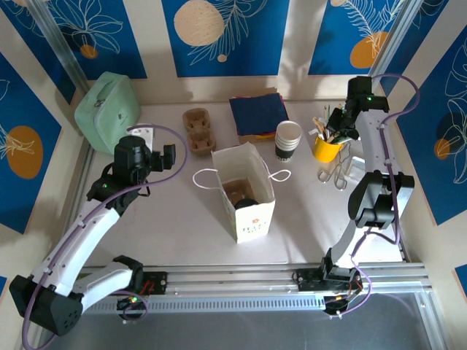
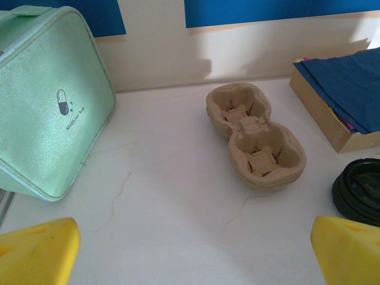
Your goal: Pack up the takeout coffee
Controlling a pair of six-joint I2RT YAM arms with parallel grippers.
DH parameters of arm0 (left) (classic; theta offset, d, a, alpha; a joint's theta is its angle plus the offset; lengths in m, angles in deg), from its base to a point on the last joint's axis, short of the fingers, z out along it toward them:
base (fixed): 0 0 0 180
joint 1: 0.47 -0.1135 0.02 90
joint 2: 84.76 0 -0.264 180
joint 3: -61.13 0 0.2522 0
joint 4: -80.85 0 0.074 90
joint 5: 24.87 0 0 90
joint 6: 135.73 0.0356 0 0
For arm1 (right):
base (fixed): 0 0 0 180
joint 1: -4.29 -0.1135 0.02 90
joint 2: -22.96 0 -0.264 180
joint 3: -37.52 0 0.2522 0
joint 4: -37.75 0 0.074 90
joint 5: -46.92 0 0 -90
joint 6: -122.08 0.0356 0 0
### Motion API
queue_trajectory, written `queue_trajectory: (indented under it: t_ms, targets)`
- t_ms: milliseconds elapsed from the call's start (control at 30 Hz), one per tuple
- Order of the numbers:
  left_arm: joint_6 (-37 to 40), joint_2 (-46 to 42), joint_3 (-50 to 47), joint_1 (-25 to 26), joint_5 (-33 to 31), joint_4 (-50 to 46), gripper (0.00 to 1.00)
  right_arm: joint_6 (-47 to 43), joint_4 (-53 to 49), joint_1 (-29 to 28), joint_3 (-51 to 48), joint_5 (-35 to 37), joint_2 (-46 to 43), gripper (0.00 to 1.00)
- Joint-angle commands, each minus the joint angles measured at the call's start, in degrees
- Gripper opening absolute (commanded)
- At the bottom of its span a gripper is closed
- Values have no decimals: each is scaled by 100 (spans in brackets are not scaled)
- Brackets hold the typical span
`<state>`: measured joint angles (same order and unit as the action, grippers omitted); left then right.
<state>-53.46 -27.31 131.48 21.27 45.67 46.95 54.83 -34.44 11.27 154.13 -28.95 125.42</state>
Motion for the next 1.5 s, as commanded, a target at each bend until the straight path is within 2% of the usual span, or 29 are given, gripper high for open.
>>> queue_trajectory:
  t_ms: [0, 333, 600, 1033, 1267, 1467]
  targets:
    - [-114, -100, -26, -96, 101, 91, 99, -70, -172, -44, 259, 13, -11, 6]
    - [-122, -104, 0, -117, 133, 85, 99, -140, -331, -5, 539, 4, -304, 1]
    - [-132, -102, 34, -134, 165, 81, 99, -167, -936, -20, 1136, 26, -434, 0]
    - [-171, -18, 93, -161, 259, 88, 99, -313, -1535, -47, 1618, -204, -1305, 0]
    - [-216, -12, 120, -161, 319, 64, 99, -391, -1614, -247, 2025, -266, -1786, 0]
    - [-272, -23, 123, -161, 312, 53, 99, -445, -1766, -500, 2547, -655, -2012, 0]
